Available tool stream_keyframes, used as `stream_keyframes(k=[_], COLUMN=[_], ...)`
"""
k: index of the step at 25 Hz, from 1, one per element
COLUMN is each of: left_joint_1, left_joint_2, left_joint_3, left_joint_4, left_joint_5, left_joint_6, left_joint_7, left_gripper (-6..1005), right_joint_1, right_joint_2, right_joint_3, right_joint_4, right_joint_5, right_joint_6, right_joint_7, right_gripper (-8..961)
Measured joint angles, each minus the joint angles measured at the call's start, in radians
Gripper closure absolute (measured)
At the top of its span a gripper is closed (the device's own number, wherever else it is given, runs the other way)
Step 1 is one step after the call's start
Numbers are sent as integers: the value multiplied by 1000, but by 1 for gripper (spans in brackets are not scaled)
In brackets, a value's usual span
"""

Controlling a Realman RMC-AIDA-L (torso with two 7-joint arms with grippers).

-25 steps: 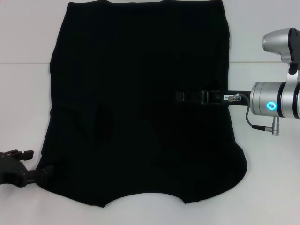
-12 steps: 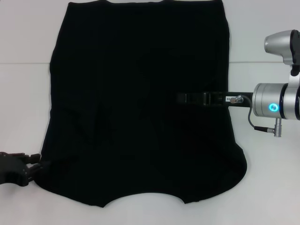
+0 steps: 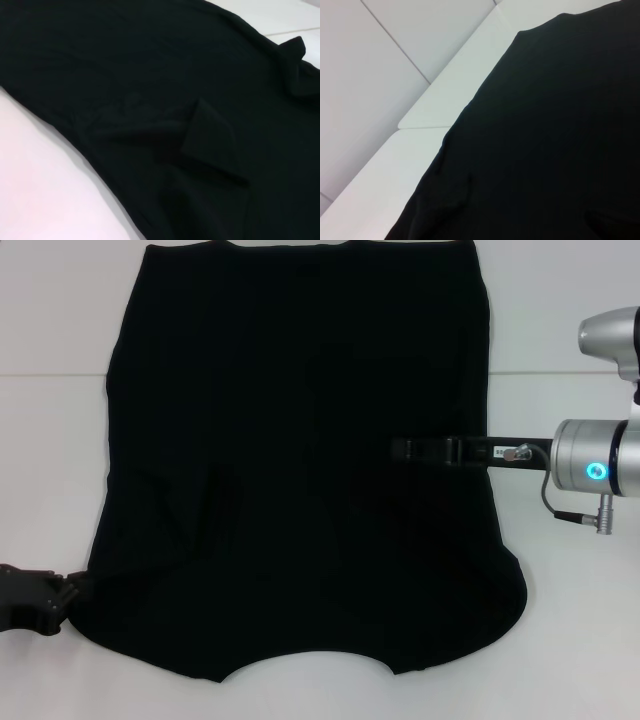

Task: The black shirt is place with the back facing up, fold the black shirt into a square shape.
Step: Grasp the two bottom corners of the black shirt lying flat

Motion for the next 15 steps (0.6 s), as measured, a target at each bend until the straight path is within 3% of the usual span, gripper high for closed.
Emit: stream_keyframes(k=[2,10,15], left_joint_1=[-1,3,-2], left_joint_2=[0,0,0], left_joint_3=[0,-2,-2], left_joint_4=[1,17,14], left_joint_5=[5,8,5], left_joint_6=[6,39,51], left_joint_7=[-17,-50,-57], left_gripper=[971,972,972], right_joint_1=[-13,-92,-144], right_joint_2=[-4,-44,-57], right_joint_3=[-3,1,2], right_joint_4=[-12,-24,-42], right_joint_5=[-3,-1,-1], right_joint_6=[-3,-52,-109], right_joint_7=[0,0,-9], right_gripper=[358,359,359])
